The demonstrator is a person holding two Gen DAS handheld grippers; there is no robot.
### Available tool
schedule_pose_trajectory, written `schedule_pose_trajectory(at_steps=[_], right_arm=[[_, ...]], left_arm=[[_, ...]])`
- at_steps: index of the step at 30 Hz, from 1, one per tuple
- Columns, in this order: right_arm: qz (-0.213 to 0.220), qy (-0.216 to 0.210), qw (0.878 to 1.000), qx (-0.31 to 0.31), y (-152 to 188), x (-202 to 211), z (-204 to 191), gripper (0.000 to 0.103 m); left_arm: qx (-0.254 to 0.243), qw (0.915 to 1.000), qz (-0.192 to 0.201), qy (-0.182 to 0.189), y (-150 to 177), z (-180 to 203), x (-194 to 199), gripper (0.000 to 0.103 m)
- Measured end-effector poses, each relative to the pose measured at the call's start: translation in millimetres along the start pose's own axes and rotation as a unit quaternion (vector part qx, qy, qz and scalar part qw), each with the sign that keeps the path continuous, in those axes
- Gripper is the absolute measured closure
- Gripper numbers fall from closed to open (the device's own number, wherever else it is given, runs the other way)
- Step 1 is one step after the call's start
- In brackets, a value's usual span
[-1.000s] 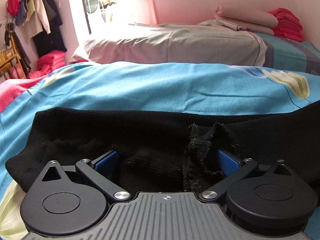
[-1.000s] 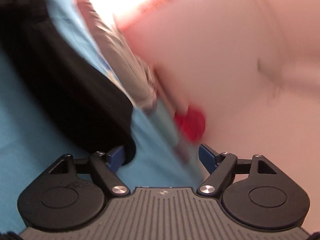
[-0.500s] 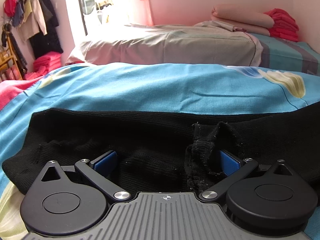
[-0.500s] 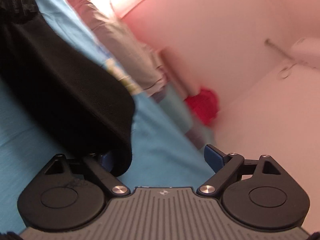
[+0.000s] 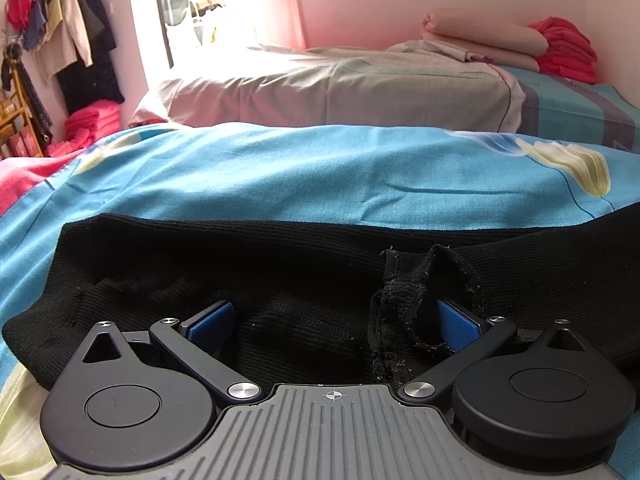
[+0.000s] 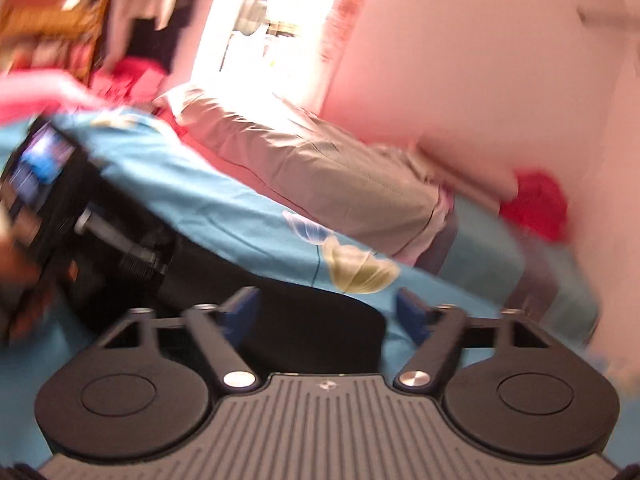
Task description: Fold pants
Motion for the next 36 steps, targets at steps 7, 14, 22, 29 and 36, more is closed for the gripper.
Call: schedule_pose_trajectory(at_steps=[7,14,22,29,36], right_arm=[[-0.092,-0.004,0.994,-0.06,47,-35,-15,0.042],[-0.103,0.004,0.993,-0.064,53,-58,-15,0.025],[-0.057,0.058,0.996,-0.041,34,-52,2,0.024],[-0.132,0.025,0.961,-0.243,77,-68,71,0.015],[-0.114,0.033,0.959,-0.259,77,-53,76,0.015]], left_arm=[[0.023,0.999,-0.008,0.036,-5,-8,6,0.0],[0.086,0.9944,0.017,0.06,-19,-36,23,0.0],[0.068,0.9974,-0.009,0.021,-12,-41,11,0.0],[0.077,0.9968,-0.013,0.018,-12,-45,9,0.0],[0.08,0.9965,-0.016,0.017,-12,-48,12,0.0]])
Point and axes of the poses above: each gripper's, at about its wrist camera, not at the fingertips, and x roughly against the way its jaws point, z to its right, y to its underside, the point moved 8 cm from there along -x, roughly the way its jaws point, and after that the axes turned 2 degrees about y, right-handed, at the moved point
